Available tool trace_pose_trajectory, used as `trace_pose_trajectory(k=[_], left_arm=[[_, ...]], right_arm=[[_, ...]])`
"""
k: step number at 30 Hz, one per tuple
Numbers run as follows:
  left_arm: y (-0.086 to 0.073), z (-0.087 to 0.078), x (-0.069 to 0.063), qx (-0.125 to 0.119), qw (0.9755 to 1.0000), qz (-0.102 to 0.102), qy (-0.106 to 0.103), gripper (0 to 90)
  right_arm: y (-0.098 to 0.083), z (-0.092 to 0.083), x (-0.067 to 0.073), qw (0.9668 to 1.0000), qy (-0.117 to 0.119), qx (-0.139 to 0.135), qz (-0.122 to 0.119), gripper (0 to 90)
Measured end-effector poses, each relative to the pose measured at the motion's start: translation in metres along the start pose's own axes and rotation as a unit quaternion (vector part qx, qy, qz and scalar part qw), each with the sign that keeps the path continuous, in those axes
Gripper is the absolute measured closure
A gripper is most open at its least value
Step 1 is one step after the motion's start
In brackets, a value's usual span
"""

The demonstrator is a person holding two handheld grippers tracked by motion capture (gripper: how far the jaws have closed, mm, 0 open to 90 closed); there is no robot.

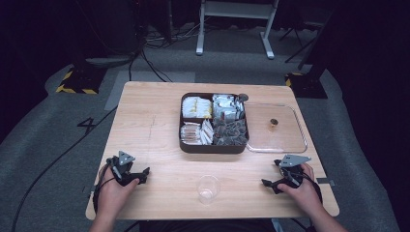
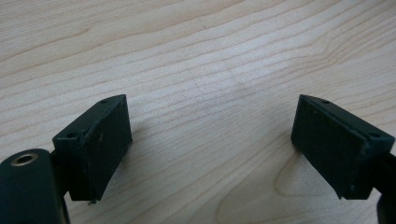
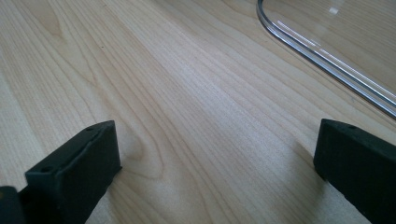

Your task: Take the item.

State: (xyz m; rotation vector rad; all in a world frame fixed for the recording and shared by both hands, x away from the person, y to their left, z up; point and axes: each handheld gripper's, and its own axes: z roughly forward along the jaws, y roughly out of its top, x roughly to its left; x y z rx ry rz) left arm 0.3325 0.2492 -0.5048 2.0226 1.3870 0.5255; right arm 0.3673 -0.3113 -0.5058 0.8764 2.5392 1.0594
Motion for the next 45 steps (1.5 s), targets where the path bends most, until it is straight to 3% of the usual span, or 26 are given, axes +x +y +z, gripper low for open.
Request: trace_pose_trajectory(k=[8, 12, 17, 22, 28, 31, 33, 38, 40, 45], left_arm=[[-0.001, -0.002, -0.001, -0.005, 1.0, -0.003, 0.0, 17.2], [0.002, -0.007, -0.002, 0.01, 0.9999, -0.004, 0.005, 26.4], [0.007, -0.017, -0.008, -0.007, 0.9998, -0.017, -0.006, 32.7], [0.014, -0.026, -0.015, -0.017, 0.9994, -0.025, -0.014, 32.8], [0.027, -0.037, -0.019, -0.018, 0.999, -0.002, -0.041, 31.8], [0.035, -0.044, -0.021, -0.025, 0.9976, 0.022, -0.061, 30.7], [0.041, -0.05, -0.024, -0.029, 0.9966, 0.025, -0.072, 30.6], [0.054, -0.055, -0.031, -0.039, 0.9965, 0.028, -0.069, 30.8], [0.066, -0.058, -0.039, -0.047, 0.996, 0.026, -0.072, 31.3], [0.083, -0.061, -0.049, -0.054, 0.9972, 0.015, -0.05, 31.4]], right_arm=[[-0.003, -0.003, 0.0, 1.0, 0.001, -0.003, -0.001, 2.9], [-0.005, -0.006, 0.0, 1.0, 0.002, -0.006, -0.004, 4.5], [-0.005, -0.005, -0.001, 1.0, -0.001, -0.006, -0.001, 4.4], [-0.004, -0.005, -0.002, 1.0, 0.001, -0.006, -0.003, 4.2], [-0.004, -0.005, -0.002, 1.0, 0.002, -0.005, -0.004, 4.2], [-0.004, -0.005, -0.002, 1.0, 0.002, -0.005, -0.004, 4.2], [-0.004, -0.005, -0.002, 1.0, 0.002, -0.006, -0.004, 4.2], [-0.004, -0.005, -0.002, 1.0, 0.002, -0.006, -0.004, 4.2], [-0.004, -0.004, -0.002, 1.0, 0.001, -0.006, -0.002, 4.2], [-0.003, -0.004, -0.002, 1.0, 0.002, -0.006, -0.001, 4.2]])
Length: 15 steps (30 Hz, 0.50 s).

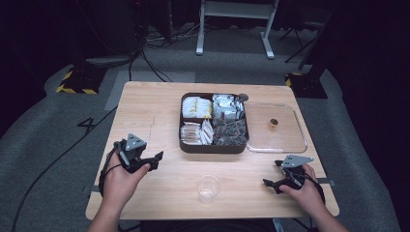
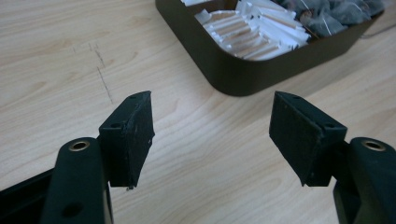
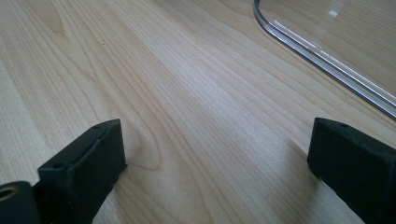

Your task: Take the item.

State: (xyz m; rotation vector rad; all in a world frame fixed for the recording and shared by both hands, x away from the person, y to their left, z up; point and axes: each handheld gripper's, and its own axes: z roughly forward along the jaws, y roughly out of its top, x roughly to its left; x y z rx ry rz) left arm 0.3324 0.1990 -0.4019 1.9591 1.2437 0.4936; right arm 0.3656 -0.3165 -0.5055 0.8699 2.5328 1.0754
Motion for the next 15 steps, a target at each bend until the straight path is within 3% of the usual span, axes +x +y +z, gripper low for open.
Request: trace_pose_trajectory(k=[7, 15], left_arm=[[0.032, 0.007, -0.013, -0.007, 1.0, 0.001, 0.005, 31.6], [0.071, 0.021, -0.027, -0.007, 0.9998, 0.018, 0.002, 31.5]], right_arm=[[0.0, 0.0, 0.0, 1.0, 0.0, 0.0, 0.0, 4.2], [0.0, 0.0, 0.0, 1.0, -0.001, 0.001, -0.001, 4.2]])
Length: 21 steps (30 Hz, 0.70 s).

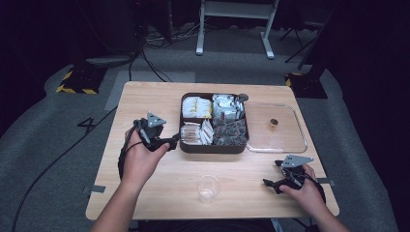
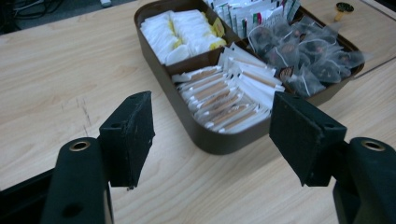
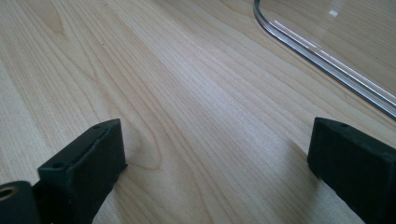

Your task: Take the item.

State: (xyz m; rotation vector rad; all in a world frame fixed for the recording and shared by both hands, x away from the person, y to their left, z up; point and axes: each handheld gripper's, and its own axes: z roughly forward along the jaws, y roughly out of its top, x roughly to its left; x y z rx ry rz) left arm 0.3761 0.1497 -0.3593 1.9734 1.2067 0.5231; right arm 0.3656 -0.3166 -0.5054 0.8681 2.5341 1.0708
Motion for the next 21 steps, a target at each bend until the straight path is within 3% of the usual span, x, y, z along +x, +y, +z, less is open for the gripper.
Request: trace_pose_trajectory(k=[3, 4, 7, 12, 16, 21], left_arm=[[0.007, 0.003, 0.0, -0.002, 0.9999, 0.008, -0.008, 31.5], [0.014, 0.006, 0.001, -0.003, 0.9996, 0.015, -0.024, 31.5], [0.025, 0.011, 0.002, -0.005, 0.9993, 0.014, -0.034, 31.5], [0.037, 0.018, 0.005, -0.008, 0.9996, 0.006, -0.025, 32.3], [0.046, 0.033, -0.001, -0.026, 0.9987, -0.015, -0.04, 32.8], [0.058, 0.053, -0.008, -0.02, 0.9992, 0.003, -0.033, 32.8]], right_arm=[[0.0, 0.0, 0.0, 1.0, 0.0, 0.001, 0.0, 4.2], [0.0, 0.0, 0.0, 1.0, 0.0, 0.0, 0.0, 4.2], [0.001, 0.001, 0.0, 1.0, -0.002, 0.001, 0.002, 4.2], [0.002, 0.002, 0.0, 1.0, -0.005, 0.0, 0.005, 4.2], [0.002, 0.002, -0.001, 1.0, -0.005, 0.0, 0.003, 4.2], [0.003, 0.003, -0.001, 1.0, -0.003, 0.0, 0.003, 4.2]])
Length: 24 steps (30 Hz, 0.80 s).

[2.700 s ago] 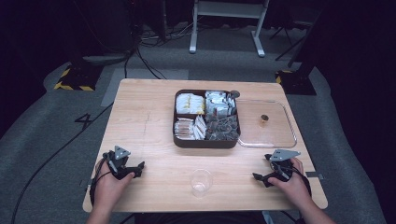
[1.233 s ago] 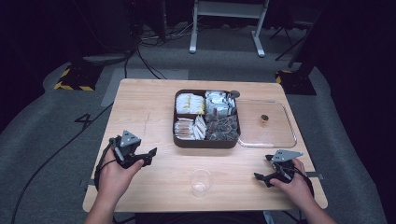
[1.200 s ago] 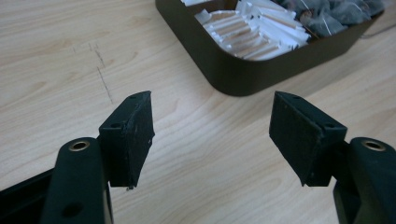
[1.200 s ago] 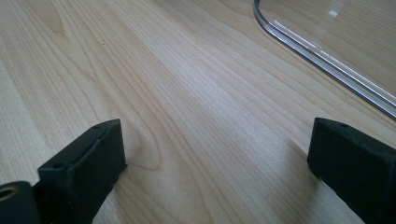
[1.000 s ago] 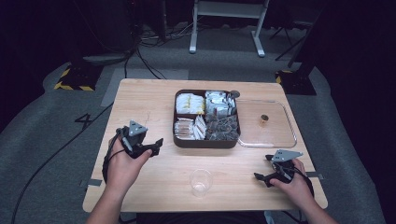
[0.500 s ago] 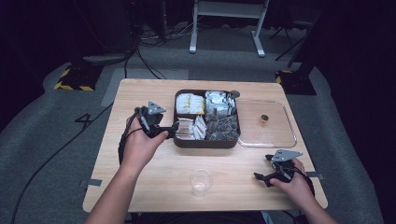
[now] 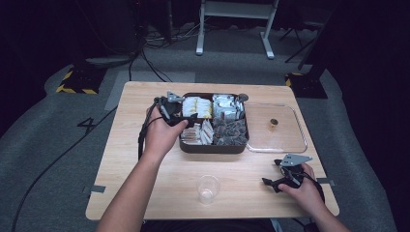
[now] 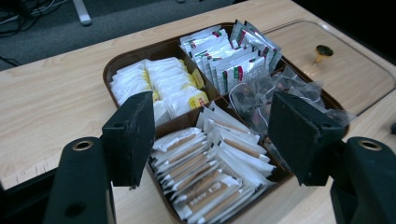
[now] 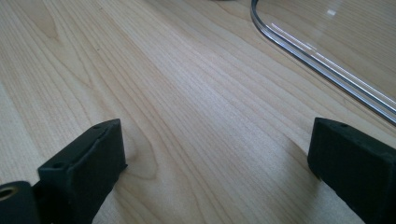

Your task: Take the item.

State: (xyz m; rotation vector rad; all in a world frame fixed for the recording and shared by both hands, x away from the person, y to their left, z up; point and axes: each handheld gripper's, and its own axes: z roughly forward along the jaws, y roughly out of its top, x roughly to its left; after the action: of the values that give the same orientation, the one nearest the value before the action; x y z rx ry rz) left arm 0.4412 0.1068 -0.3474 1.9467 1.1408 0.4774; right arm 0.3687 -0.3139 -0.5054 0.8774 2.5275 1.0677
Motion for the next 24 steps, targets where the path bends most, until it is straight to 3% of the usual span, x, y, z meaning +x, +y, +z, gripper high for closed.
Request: trace_pose_trajectory(k=[12, 17, 24], left_arm=[[0.022, 0.05, 0.015, 0.016, 0.9996, 0.011, 0.021, 33.9], [0.023, 0.065, 0.023, 0.001, 0.9997, -0.01, 0.021, 33.9], [0.018, 0.092, 0.033, 0.029, 0.9994, -0.005, 0.02, 34.4]], right_arm=[[0.001, 0.001, -0.002, 1.0, 0.004, -0.001, -0.004, 4.3], [0.001, 0.001, -0.004, 1.0, 0.005, 0.0, -0.005, 4.4], [0.0, 0.0, -0.005, 0.9999, 0.01, -0.002, -0.008, 5.2]])
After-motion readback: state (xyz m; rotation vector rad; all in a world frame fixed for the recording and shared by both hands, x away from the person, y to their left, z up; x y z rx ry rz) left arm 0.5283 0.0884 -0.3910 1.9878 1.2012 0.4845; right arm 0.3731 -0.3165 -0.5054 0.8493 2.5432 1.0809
